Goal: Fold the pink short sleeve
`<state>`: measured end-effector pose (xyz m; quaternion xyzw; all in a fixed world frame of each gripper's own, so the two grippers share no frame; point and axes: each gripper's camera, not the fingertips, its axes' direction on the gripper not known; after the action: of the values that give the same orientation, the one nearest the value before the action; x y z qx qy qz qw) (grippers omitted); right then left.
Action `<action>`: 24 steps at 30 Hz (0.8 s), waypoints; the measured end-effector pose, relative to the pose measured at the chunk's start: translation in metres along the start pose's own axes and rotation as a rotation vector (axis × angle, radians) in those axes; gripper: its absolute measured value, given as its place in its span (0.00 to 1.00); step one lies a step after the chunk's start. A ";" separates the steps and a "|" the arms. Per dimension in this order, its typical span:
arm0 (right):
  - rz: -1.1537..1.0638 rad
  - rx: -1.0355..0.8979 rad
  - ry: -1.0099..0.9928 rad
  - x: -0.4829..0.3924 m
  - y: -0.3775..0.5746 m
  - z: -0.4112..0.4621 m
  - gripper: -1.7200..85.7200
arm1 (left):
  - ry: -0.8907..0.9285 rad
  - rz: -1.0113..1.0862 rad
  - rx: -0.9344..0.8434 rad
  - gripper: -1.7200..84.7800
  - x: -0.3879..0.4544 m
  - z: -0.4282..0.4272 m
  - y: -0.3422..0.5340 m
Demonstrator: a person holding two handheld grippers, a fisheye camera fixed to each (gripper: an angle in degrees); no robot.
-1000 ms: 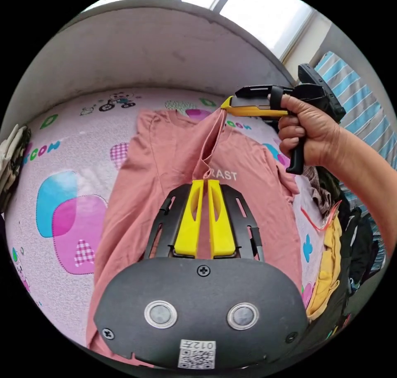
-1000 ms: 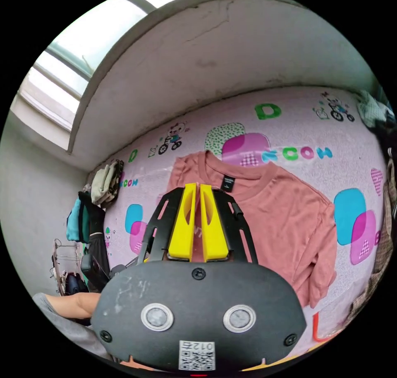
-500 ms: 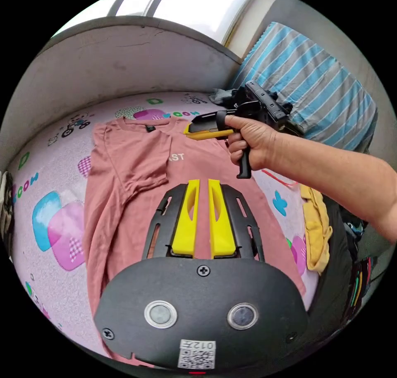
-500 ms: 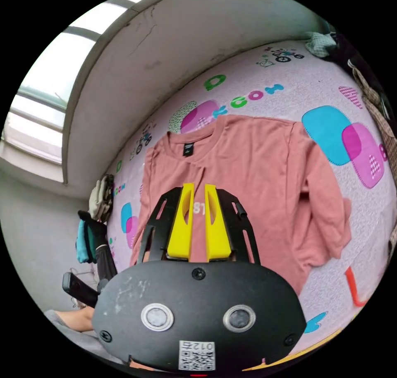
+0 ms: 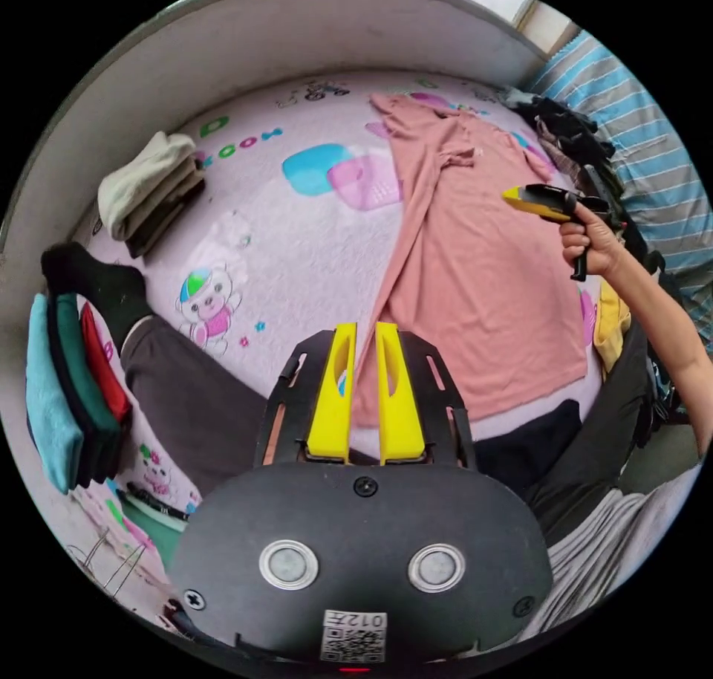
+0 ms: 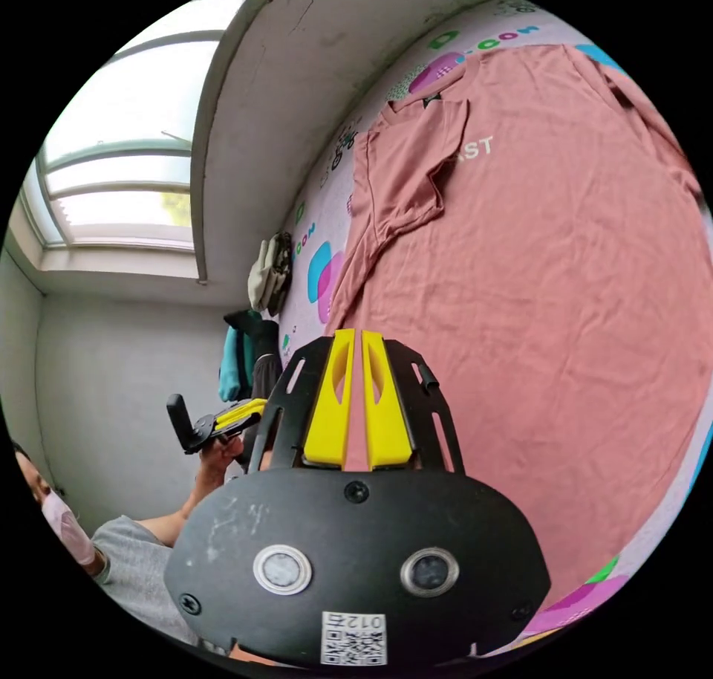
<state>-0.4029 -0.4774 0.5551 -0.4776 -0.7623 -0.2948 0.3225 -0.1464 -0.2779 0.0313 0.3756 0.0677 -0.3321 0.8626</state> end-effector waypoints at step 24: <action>0.081 -0.006 0.041 0.023 0.005 -0.032 0.02 | -0.017 0.027 -0.372 0.03 -0.007 0.057 -0.010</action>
<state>-0.3990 -0.4870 0.5931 -0.5029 -0.7345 -0.2935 0.3485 -0.1655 -0.3188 0.0685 0.2075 0.1158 -0.3051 0.9222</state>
